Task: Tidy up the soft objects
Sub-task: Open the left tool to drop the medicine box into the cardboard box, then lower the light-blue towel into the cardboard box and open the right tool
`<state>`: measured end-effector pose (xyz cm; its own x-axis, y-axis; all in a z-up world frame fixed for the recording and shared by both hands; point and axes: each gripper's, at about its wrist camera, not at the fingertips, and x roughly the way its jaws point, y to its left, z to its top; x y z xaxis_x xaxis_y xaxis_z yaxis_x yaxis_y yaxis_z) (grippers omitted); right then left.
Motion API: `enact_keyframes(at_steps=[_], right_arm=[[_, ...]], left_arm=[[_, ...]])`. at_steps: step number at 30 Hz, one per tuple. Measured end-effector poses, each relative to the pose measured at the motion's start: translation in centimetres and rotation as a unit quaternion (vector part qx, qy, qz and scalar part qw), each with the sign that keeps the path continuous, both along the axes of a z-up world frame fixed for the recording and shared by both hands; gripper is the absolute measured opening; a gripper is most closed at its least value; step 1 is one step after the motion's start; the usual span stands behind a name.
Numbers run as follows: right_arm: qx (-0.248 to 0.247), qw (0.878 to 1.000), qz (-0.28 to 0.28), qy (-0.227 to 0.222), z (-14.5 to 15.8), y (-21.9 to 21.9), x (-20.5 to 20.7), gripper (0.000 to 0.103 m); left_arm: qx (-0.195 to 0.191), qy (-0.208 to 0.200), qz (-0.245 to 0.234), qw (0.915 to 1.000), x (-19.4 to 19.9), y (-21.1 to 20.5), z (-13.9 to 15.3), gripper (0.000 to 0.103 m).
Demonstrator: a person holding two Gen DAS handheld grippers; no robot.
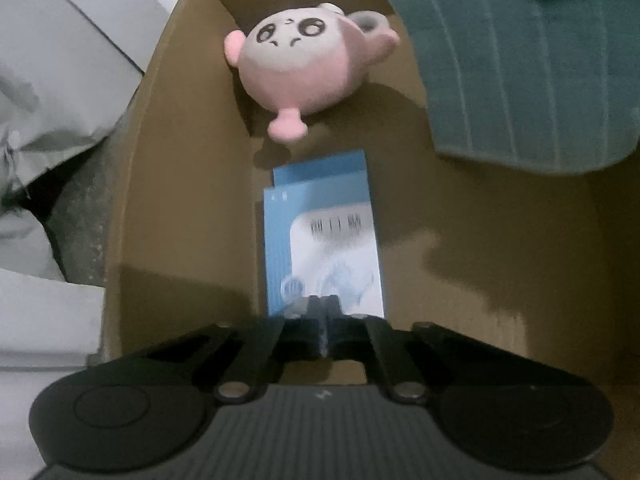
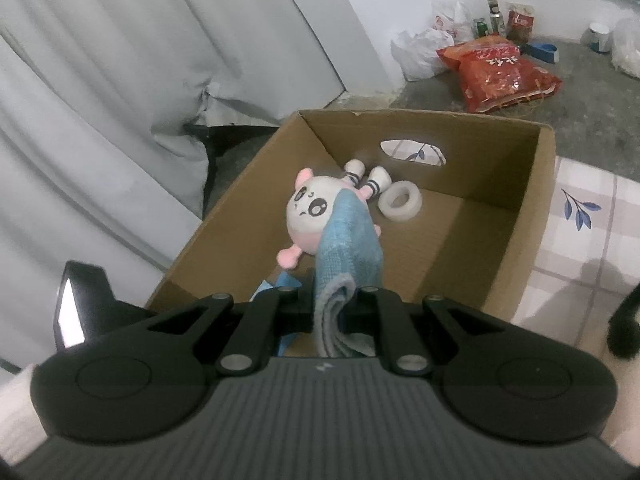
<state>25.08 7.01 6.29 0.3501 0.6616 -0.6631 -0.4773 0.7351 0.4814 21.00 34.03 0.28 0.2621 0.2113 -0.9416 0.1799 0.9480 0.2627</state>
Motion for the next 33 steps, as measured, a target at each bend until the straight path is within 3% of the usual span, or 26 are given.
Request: enact_keyframes(at_steps=[6, 8, 9, 10, 11, 12, 13, 15, 17, 18, 19, 20, 24, 30, 33], right_arm=[[-0.022, 1.0, -0.007, -0.004, -1.0, 1.0, 1.3, 0.008], [-0.023, 1.0, -0.008, 0.002, -1.2, 1.1, 1.7, 0.008], [-0.02, 1.0, -0.007, 0.003, -1.3, 1.0, 1.7, 0.008], [-0.019, 1.0, -0.005, 0.002, -1.3, 1.0, 1.7, 0.008], [-0.02, 1.0, -0.004, 0.001, -1.3, 1.0, 1.7, 0.008], [-0.021, 1.0, -0.002, 0.001, -1.3, 0.9, 1.7, 0.008], [-0.023, 1.0, -0.001, -0.001, -1.3, 0.9, 1.7, 0.008], [-0.028, 1.0, 0.0, -0.004, -1.2, 1.0, 1.6, 0.008], [-0.028, 1.0, 0.0, -0.007, -1.1, 1.1, 1.5, 0.008], [-0.028, 1.0, 0.001, -0.007, -1.1, 1.1, 1.4, 0.008], [-0.027, 1.0, 0.002, -0.007, -1.2, 1.1, 1.3, 0.008], [-0.025, 1.0, 0.002, -0.007, -1.2, 1.1, 1.2, 0.008], [-0.027, 1.0, 0.003, -0.002, -1.6, 1.2, 1.3, 0.008], [-0.031, 1.0, -0.002, 0.003, -2.1, 1.4, 1.8, 0.008], [-0.031, 0.999, -0.009, 0.003, -2.4, 1.4, 2.3, 0.008]], left_arm=[[0.001, -0.028, 0.007, 0.9996, 1.8, 0.4, 0.0, 0.001], [-0.019, -0.034, 0.006, 0.9992, 1.1, 0.8, 1.4, 0.029], [-0.03, -0.04, 0.001, 0.9987, 0.5, 0.8, 2.2, 0.071], [-0.032, -0.046, -0.004, 0.9984, -0.1, 0.8, 2.8, 0.103], [-0.027, -0.056, -0.009, 0.998, -0.8, 0.6, 3.2, 0.102], [-0.019, -0.06, -0.015, 0.9979, -1.5, 0.4, 3.4, 0.094], [-0.009, -0.04, -0.02, 0.999, -1.9, -0.3, 3.4, 0.088], [-0.008, 0.013, -0.015, 0.9998, -1.4, -0.3, 1.6, 0.092], [0.023, 0.042, -0.036, 0.9982, -1.2, -1.4, -0.3, 0.074], [0.009, 0.059, -0.027, 0.9979, -1.2, -1.5, -1.1, 0.072], [0.019, 0.047, -0.027, 0.9984, -1.2, -1.7, -1.2, 0.058], [0.024, 0.038, -0.026, 0.9986, -1.0, -1.8, -0.8, 0.051], [0.002, 0.019, 0.003, 0.9998, 0.8, -0.9, 0.0, 0.037], [0.034, -0.02, -0.037, 0.9985, 1.8, -2.3, -0.7, 0.033], [0.017, -0.037, -0.026, 0.9988, 2.0, -1.8, -0.6, 0.033]])
